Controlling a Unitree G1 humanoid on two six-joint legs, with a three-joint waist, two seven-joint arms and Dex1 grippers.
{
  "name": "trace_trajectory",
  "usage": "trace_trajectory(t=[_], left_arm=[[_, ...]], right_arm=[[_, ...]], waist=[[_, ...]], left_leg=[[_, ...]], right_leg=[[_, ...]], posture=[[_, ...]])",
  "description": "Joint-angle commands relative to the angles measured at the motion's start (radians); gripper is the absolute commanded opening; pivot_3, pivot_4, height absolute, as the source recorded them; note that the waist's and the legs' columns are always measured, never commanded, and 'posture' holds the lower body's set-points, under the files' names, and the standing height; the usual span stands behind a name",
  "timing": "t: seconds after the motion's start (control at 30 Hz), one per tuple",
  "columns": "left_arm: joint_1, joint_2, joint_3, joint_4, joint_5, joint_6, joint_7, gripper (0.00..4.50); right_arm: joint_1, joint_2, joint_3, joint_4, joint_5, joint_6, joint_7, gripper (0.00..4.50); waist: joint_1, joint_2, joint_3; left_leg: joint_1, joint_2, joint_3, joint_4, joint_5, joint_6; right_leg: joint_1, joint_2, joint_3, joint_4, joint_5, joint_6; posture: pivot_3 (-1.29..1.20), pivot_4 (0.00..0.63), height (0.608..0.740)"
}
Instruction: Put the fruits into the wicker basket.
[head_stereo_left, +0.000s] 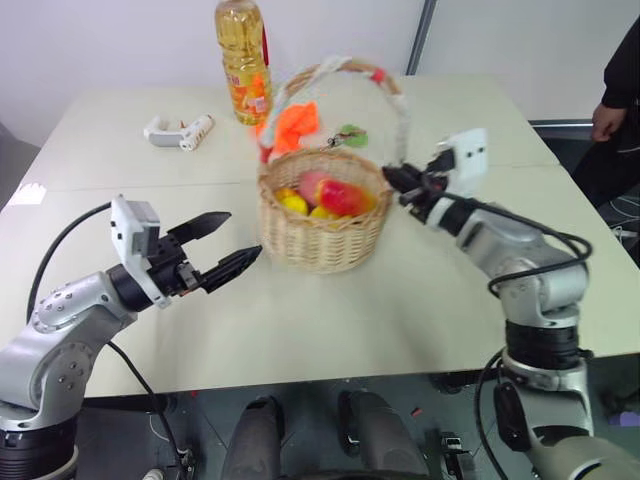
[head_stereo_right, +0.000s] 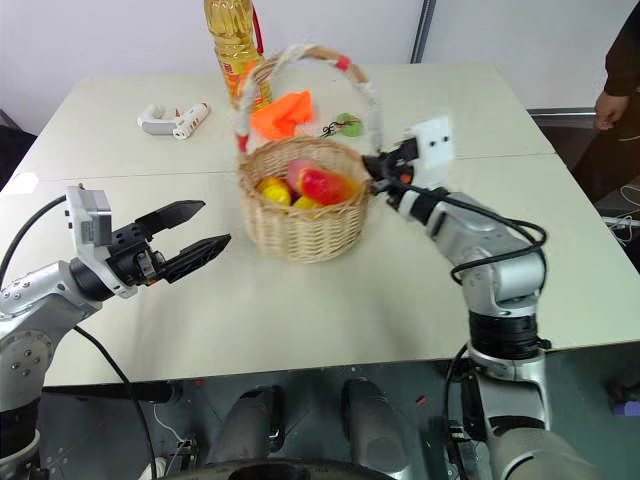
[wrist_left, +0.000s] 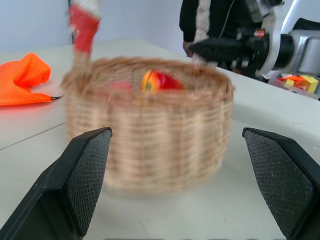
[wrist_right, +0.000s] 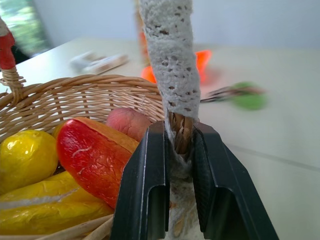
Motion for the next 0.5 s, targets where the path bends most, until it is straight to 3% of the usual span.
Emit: trace_trajectory(t=[0.03, 0.23, 0.33, 0.5], left_arm=[[-0.031, -0.004, -0.015, -0.008, -0.004, -0.023, -0.009, 4.50], [-0.083, -0.019, -0.060, 0.021, 0.008, -0.028, -0.020, 4.50], [-0.094, -0.024, -0.071, 0.023, 0.012, -0.028, -0.018, 4.50], [-0.077, -0.025, -0.053, 0.027, 0.028, -0.028, 0.002, 4.50]], right_arm=[[-0.036, -0.093, -0.126, 0.111, -0.096, -0.111, -0.069, 0.12], [-0.080, -0.154, -0.165, 0.356, -0.209, -0.263, -0.130, 0.12], [-0.079, -0.166, -0.165, 0.419, -0.211, -0.305, -0.092, 0.12], [-0.028, -0.173, -0.182, 0.351, -0.198, -0.300, -0.067, 2.48]], waist=[[0.004, 0.000, 0.000], [-0.010, 0.000, 0.000], [-0.010, 0.001, 0.000], [-0.006, 0.001, 0.000]], left_leg=[[0.000, 0.000, 0.000, 0.000, 0.000, 0.000], [0.001, 0.000, 0.000, -0.001, 0.000, 0.000], [0.002, 0.000, 0.001, -0.002, 0.000, 0.000], [0.002, 0.000, 0.001, -0.002, 0.000, 0.000]], right_leg=[[0.000, 0.000, 0.000, 0.000, 0.000, 0.000], [0.000, 0.001, 0.001, 0.000, 0.000, 0.000], [0.000, 0.002, 0.002, 0.001, 0.001, 0.002], [0.000, 0.002, 0.002, 0.001, 0.002, 0.003]], posture=[[0.00, 0.150, 0.740], [0.00, 0.150, 0.740], [0.00, 0.150, 0.740], [0.00, 0.150, 0.740]])
